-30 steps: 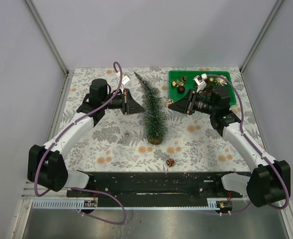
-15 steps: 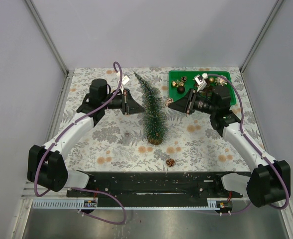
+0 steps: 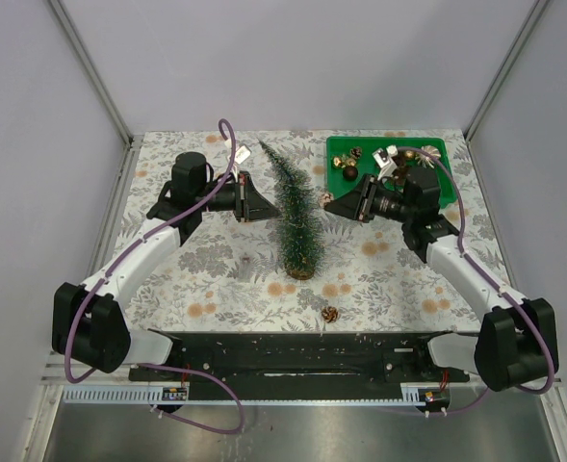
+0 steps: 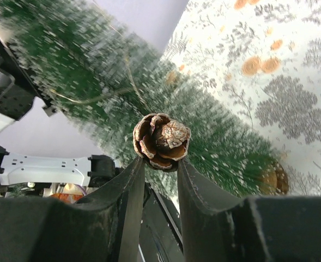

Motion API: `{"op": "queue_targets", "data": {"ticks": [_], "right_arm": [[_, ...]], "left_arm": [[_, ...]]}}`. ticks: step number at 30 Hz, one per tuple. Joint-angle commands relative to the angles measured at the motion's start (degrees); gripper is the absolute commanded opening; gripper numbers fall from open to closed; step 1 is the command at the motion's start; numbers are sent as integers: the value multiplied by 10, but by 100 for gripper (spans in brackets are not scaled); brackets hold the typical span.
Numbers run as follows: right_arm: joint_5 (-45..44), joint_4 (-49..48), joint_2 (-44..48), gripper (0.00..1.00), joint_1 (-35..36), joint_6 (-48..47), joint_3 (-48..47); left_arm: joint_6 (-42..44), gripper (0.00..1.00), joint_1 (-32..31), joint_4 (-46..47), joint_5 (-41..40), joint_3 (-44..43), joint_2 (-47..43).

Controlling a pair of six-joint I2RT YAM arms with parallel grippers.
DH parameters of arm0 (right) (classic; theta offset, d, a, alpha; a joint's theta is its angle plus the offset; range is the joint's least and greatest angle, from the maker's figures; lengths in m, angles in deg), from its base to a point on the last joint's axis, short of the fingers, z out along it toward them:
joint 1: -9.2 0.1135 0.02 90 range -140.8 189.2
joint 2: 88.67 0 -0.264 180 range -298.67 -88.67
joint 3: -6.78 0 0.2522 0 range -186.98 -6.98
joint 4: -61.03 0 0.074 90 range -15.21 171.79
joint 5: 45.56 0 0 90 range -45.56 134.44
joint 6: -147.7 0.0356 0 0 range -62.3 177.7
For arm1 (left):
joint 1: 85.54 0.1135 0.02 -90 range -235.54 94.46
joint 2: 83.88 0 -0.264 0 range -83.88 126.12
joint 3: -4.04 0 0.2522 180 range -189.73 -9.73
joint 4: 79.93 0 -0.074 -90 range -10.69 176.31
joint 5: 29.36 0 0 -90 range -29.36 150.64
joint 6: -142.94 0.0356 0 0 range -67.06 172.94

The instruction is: Decorate the small christmas tree

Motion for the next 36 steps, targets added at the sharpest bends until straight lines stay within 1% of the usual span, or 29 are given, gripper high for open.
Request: {"op": "queue_targets", "data": {"ticks": [1,6,10,17,24,36], "right_arm": [[-16,2,29,13,-3,-19,35],[-19,18,66,13,-3,-19,69],[-8,19,88,14,2,-11,63],[0,12,76,14,15,-5,15],[11,-13,61,14,17,12,-3],[12,25,75,14,17,-6,-5]], "left_arm": [[13,0,-2,13,16,-17,-20],[14,0,-1,13,15,-15,-19],[13,0,-1,13,13,-17,-18],[13,0,-2,13,13,-18,-19],[13,0,-2,13,12,-17,-16],[13,0,-1,13,15,-17,-17]]}}
